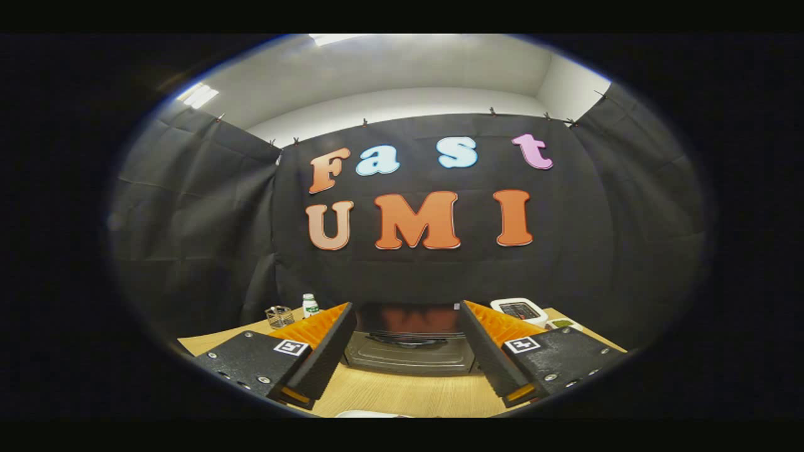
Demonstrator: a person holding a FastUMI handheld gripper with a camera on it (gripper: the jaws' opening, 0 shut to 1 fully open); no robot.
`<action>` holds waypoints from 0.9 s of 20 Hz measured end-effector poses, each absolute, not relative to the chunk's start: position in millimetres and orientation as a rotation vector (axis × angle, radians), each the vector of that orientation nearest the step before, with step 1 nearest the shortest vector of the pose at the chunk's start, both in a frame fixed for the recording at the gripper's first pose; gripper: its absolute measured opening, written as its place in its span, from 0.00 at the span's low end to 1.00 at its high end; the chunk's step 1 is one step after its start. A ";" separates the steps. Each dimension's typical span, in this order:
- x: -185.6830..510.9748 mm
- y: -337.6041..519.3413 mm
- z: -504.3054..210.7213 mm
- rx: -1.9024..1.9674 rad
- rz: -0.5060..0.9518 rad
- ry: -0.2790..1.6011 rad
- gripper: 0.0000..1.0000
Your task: Open the toaster oven, put the food inside, and close the toaster oven door.
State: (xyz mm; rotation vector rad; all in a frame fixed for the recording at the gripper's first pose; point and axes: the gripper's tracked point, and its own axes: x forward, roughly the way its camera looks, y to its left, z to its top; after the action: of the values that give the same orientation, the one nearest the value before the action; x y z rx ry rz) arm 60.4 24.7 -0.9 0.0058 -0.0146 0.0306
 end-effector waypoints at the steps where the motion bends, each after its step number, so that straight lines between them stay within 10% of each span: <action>1: 68.0 24.2 -2.1 0.001 0.027 -0.015 0.97; 18: 207.1 26.3 -130.4 -0.016 -0.050 0.239 0.98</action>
State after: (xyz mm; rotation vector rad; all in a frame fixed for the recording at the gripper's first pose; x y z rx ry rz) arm 207.1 26.3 -130.4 -0.0165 0.2391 -0.0495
